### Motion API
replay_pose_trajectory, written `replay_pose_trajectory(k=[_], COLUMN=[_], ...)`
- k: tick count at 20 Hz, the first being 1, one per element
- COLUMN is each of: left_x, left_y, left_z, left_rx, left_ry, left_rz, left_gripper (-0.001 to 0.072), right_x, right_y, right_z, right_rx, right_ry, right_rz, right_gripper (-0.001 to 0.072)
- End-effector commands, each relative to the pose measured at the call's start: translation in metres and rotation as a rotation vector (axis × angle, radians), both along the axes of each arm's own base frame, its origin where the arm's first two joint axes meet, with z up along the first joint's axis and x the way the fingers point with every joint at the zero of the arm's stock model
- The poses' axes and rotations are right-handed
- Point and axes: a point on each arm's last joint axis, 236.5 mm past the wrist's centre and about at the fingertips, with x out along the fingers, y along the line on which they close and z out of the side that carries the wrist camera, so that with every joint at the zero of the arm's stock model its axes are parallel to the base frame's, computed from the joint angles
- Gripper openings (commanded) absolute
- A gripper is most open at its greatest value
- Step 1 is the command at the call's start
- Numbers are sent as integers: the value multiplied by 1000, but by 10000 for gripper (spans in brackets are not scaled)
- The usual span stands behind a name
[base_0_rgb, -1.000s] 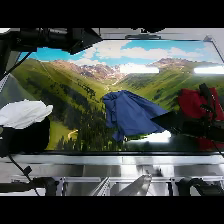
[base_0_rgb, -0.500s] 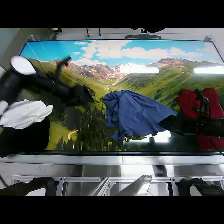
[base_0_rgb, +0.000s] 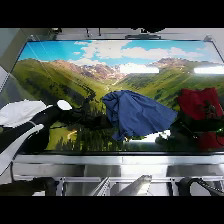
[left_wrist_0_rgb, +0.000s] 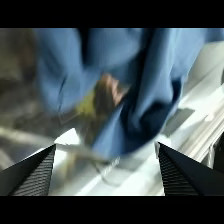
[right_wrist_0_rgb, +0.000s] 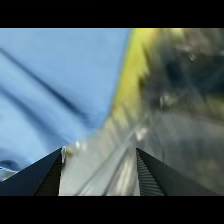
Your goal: Fold the shirts.
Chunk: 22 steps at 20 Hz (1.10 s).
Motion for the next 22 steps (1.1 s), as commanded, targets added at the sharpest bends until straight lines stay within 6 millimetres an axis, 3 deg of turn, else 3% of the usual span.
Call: replay_pose_trajectory(k=[1, 4, 7, 8, 9, 10, 11, 12, 13, 14, 15, 19, 22], left_x=[15, 28, 37, 38, 38, 38, 39, 40, 41, 41, 41, 42, 48], left_y=[-30, -40, -41, -40, -39, -38, -38, -38, -38, -38, -38, -33, -23], left_z=[-8, -11, -17, -20, -22, -24, -25, -25, -25, -24, -24, -15, 10], left_rx=[-42, -56, -56, -51, -46, -42, -38, -39, -39, -40, -40, -56, -88], left_ry=[-10, 0, 8, 7, 6, 6, 3, 1, -2, -2, -1, 3, -22], left_rz=[-43, -64, -58, -54, -48, -44, -44, -39, -35, -35, -35, -39, -34], left_gripper=[700, 700, 698, 650, 531, 462, 426, 331, 169, 32, 9, 10, 16], right_x=[2, 26, 40, 44, 47, 52, 56, 59, 62, 63, 63, 60, 64], right_y=[21, 57, 72, 77, 82, 87, 89, 91, 92, 94, 97, 102, 99], right_z=[-18, -17, -29, -31, -30, -28, -26, -23, -20, -17, -13, -3, 3], right_rx=[86, 192, 209, 225, 250, 277, 294, 306, 318, 333, 350, 384, 395], right_ry=[38, -30, -49, -57, -65, -78, -94, -115, -130, -137, -138, -156, -168], right_rz=[40, 38, 24, 21, 13, 3, -2, -4, -4, -7, -2, 49, 45], right_gripper=[497, 497, 497, 497, 497, 496, 450, 256, 111, 78, 16, 15, 16])
